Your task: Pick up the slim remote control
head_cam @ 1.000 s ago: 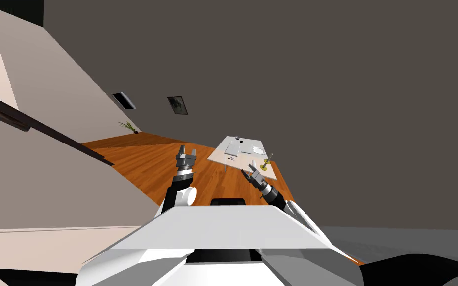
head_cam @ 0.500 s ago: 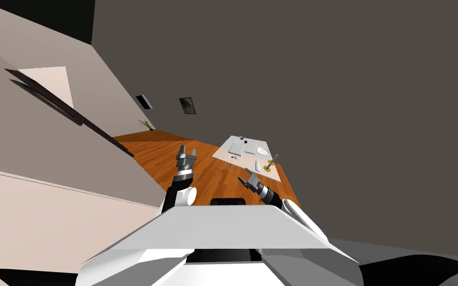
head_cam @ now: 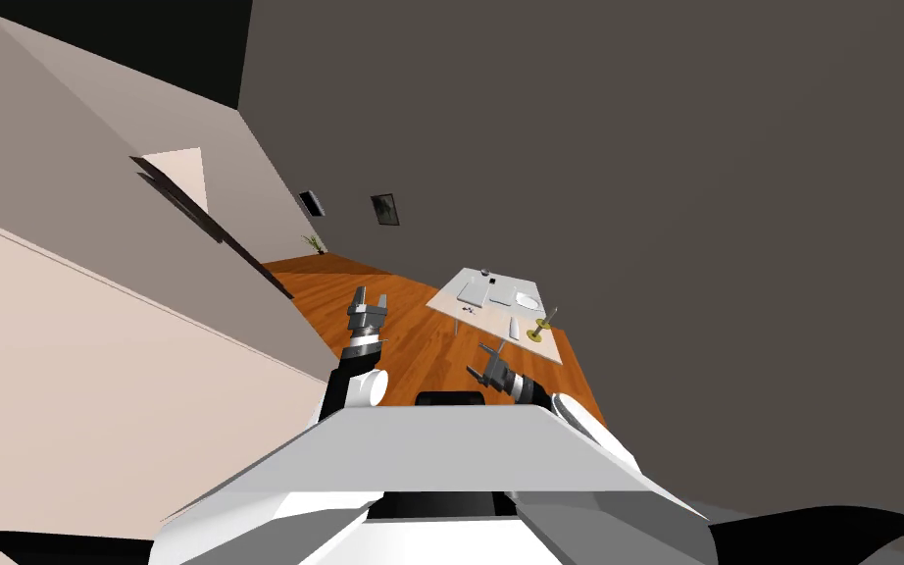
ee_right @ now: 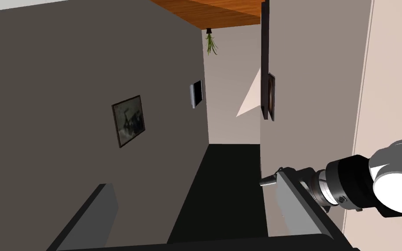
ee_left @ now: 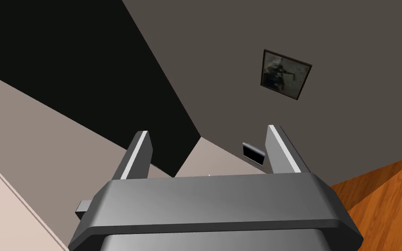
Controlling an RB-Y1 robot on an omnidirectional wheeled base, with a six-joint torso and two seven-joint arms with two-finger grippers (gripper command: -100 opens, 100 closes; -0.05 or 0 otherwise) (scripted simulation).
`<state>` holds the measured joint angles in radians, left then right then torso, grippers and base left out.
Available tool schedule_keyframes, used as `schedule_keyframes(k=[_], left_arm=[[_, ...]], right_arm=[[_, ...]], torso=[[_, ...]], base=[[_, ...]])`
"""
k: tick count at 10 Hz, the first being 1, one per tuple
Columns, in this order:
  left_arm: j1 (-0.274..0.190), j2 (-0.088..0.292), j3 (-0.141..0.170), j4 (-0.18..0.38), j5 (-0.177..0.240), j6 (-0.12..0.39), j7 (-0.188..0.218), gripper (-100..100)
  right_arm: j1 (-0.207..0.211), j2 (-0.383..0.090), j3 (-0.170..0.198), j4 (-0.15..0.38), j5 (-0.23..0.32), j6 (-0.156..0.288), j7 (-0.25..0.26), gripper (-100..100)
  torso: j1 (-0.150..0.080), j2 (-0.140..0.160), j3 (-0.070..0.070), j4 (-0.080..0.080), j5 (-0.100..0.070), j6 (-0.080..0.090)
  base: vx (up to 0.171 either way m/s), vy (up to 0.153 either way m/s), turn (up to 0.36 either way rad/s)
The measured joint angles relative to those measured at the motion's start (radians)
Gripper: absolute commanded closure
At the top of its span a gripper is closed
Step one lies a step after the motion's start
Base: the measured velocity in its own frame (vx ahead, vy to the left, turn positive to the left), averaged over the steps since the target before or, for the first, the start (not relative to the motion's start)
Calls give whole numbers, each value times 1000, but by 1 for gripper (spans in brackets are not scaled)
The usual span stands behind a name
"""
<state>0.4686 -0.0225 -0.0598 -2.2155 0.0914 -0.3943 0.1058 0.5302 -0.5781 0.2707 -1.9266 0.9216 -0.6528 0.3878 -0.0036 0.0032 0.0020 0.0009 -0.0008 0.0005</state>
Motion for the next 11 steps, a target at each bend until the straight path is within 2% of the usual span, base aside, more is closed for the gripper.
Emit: schedule_keyframes(k=[3, 6, 9, 11], left_arm=[[0, 0, 0, 0, 0, 0, 0, 0], [0, 0, 0, 0, 0, 0, 0, 0], [0, 0, 0, 0, 0, 0, 0, 0], [0, 0, 0, 0, 0, 0, 0, 0]], right_arm=[[-45, -53, 37, 64, 86, -28, 24, -100], [-65, -91, 67, 108, 157, -46, 48, -100], [-141, -135, 124, 213, 242, -75, 86, -100], [-153, -159, 136, 234, 286, -82, 94, -100]], torso=[[-1, 0, 0, 0, 0, 1], [-1, -1, 0, 0, 0, 1], [-2, -1, -1, 0, 0, 0], [-2, -3, -1, 0, 0, 1]], base=[[-56, -13, 142], [-52, -12, 241], [-42, -23, 179], [-19, -26, 123]])
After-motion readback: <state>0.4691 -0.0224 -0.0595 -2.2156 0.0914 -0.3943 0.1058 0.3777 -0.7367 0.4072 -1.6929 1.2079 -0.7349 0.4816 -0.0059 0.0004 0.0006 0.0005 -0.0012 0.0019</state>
